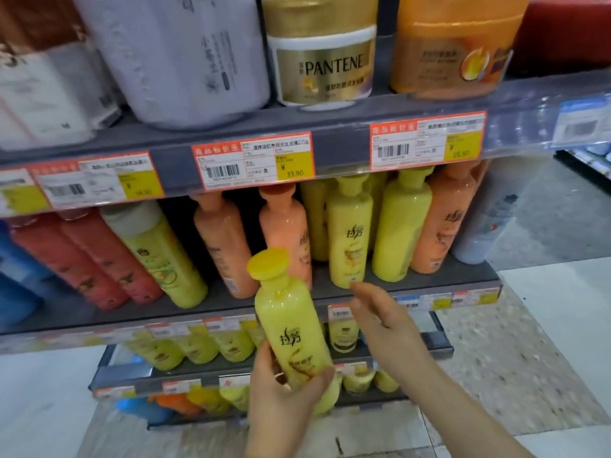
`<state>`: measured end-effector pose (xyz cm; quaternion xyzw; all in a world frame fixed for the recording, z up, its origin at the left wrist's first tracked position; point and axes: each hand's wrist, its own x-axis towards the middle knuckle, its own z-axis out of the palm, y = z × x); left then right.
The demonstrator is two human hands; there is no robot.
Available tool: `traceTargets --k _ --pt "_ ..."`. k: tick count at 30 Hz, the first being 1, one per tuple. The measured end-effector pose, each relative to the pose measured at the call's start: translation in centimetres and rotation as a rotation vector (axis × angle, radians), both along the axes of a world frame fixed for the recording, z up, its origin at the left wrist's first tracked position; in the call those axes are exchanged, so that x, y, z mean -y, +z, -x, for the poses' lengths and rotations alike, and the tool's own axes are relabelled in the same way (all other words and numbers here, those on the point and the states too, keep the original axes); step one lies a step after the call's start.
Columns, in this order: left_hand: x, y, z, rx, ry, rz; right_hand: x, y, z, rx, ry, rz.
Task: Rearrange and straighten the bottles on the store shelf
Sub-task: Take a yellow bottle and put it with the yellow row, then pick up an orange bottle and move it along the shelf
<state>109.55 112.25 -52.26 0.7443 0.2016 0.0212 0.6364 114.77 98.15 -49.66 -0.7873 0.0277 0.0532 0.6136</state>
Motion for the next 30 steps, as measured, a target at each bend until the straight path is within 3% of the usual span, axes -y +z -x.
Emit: traceTargets --k 4,10,14,21,30 --pt "-3.6 -0.4 0.4 -0.011 0.053 -0.021 -5.4 -1.6 -3.8 0.086 0.098 0.042" --pt "-7.0 -0.7 0.7 -0.001 0.069 -0.042 -9.7 -2.4 -8.4 0.124 -0.155 0.036" --pt "-8.1 -0.8 0.3 0.002 0.046 -0.03 -10.3 -2.2 -8.0 0.183 -0.206 0.003" --pt "-6.7 0.3 -2.8 0.033 -0.018 -0.003 -6.3 -0.7 -0.9 0.247 -0.357 -0.206" --pt "-2.8 3.1 -9.5 0.161 -0.1 -0.111 -0.2 -2.1 1.6 0.112 -0.364 -0.159"
